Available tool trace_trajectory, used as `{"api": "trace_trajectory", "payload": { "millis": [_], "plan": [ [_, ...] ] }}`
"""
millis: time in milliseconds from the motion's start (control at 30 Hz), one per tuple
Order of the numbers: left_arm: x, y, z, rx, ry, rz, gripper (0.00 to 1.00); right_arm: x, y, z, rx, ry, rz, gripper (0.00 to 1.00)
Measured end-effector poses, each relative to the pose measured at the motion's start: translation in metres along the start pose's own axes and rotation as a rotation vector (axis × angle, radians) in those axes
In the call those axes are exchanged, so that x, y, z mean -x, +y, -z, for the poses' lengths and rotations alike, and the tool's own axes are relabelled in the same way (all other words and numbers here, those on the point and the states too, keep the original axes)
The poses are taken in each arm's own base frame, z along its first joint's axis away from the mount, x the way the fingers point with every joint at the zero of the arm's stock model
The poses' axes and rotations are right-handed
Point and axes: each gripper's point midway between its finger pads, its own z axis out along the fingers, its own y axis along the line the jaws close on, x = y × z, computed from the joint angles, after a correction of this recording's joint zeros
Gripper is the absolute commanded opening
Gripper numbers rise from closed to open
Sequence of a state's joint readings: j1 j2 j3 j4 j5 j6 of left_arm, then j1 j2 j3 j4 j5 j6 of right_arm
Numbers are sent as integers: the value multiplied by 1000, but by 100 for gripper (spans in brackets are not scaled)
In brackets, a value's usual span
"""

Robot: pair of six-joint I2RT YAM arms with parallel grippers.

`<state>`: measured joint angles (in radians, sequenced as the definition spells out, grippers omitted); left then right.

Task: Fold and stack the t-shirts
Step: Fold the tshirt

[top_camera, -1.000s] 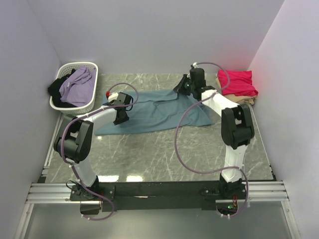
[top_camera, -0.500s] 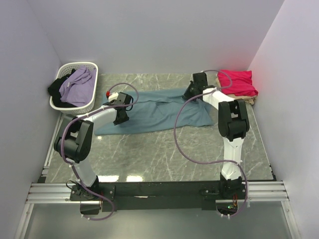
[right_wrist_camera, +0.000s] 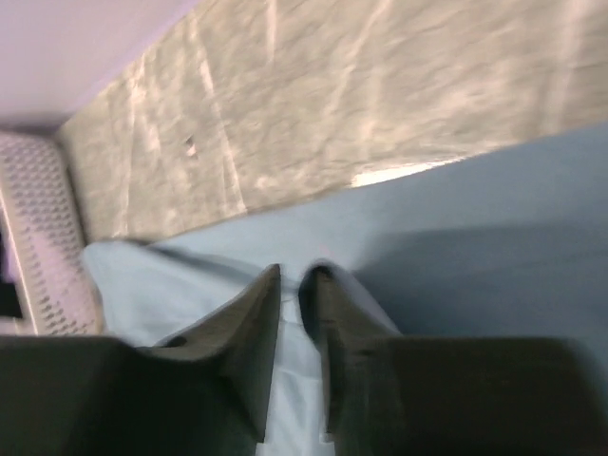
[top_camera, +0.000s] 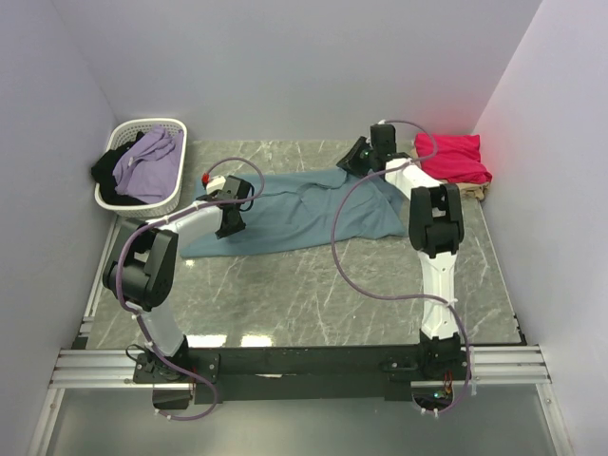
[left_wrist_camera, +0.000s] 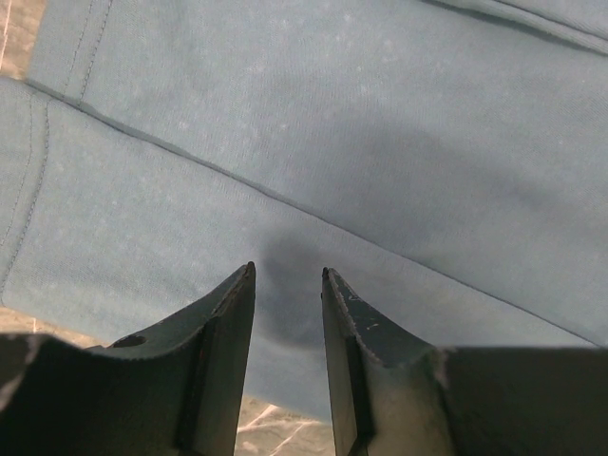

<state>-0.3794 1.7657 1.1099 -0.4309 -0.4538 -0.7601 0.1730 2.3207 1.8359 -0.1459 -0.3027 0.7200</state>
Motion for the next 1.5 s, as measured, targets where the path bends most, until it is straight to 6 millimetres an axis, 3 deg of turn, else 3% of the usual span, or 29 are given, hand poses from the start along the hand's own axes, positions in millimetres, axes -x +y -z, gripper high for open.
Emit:
{"api": "trace_trajectory", "payload": {
  "millis": [200,367,500,633,800,867,967,1067,1167,1300,1500],
  "plan": [
    [0,0,-1,1,1,-1,40,-13,4,-7,70,48,-37,38],
    [1,1,-1,9,-5,-1,40,-23,-23,7,-22,18,-23,37],
    [1,2,-1,13,-7,-2,41,-3,-40,34,-173,-85,27,39],
    [1,2,-1,12,-8,-3,41,33,-34,72,-261,-227,93,42],
    [2,3,0,11,-10,-17,41,47,-33,121,-341,-304,148,43],
    [3,2,1,9,-13,-23,41,42,-40,129,-370,-303,158,44],
    [6,4,1,15,-23,-38,42,13,-70,139,-441,-248,163,49],
    [11,5,1,23,-37,-39,42,-30,-111,151,-539,-158,164,50],
    [15,9,0,27,-42,-37,42,-56,-138,164,-607,-107,170,55],
    [18,22,-6,45,-45,-14,42,-63,-149,183,-643,-117,186,55],
    [15,39,-12,83,-34,-3,42,-48,-151,194,-679,-173,221,59]
  ]
}}
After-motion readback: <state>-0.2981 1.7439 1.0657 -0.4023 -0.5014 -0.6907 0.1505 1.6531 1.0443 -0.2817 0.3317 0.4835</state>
